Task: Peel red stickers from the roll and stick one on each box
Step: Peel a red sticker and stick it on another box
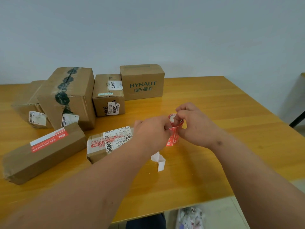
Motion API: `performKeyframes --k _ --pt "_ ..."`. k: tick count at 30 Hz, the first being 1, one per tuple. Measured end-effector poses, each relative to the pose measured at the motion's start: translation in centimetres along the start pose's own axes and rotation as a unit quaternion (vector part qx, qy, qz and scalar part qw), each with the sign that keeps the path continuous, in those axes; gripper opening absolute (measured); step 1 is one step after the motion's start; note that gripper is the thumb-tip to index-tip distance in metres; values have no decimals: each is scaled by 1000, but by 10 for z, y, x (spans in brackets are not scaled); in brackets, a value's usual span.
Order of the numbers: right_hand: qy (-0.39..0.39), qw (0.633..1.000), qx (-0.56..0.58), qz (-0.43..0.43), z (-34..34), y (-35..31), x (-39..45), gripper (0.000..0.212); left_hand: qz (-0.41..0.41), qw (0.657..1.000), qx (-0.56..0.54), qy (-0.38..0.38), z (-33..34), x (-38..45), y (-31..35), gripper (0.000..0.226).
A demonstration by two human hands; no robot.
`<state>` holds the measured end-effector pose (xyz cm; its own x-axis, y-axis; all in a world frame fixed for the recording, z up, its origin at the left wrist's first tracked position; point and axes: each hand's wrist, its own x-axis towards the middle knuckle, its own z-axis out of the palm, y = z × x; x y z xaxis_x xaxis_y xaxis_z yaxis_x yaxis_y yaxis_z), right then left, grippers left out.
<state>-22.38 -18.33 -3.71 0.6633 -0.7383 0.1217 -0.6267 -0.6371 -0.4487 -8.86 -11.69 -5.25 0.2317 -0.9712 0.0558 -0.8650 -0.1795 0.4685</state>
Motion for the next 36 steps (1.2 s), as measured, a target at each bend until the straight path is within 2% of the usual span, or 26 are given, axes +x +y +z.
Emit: performKeyframes --k 8,11,18,27,33,36 --pt "-14 999 -36 -17 -2 -4 4 6 26 998 -49 -39 -17 0 -11 5" --pt "-16 998 -52 -27 0 -6 4 4 29 999 -20 -38 -18 1 -11 10" --pt "-18 993 -107 -51 2 -10 1 14 25 997 27 -62 -16 3 -7 16" --pt "3 992 -98 -77 3 -12 1 10 18 997 27 -72 -16 5 -10 17" --pt "38 991 -83 -102 7 -9 4 4 22 997 -19 -72 -16 9 -15 23" --pt "49 989 -80 -113 9 -7 5 4 25 996 -27 -78 -17 12 -16 18"
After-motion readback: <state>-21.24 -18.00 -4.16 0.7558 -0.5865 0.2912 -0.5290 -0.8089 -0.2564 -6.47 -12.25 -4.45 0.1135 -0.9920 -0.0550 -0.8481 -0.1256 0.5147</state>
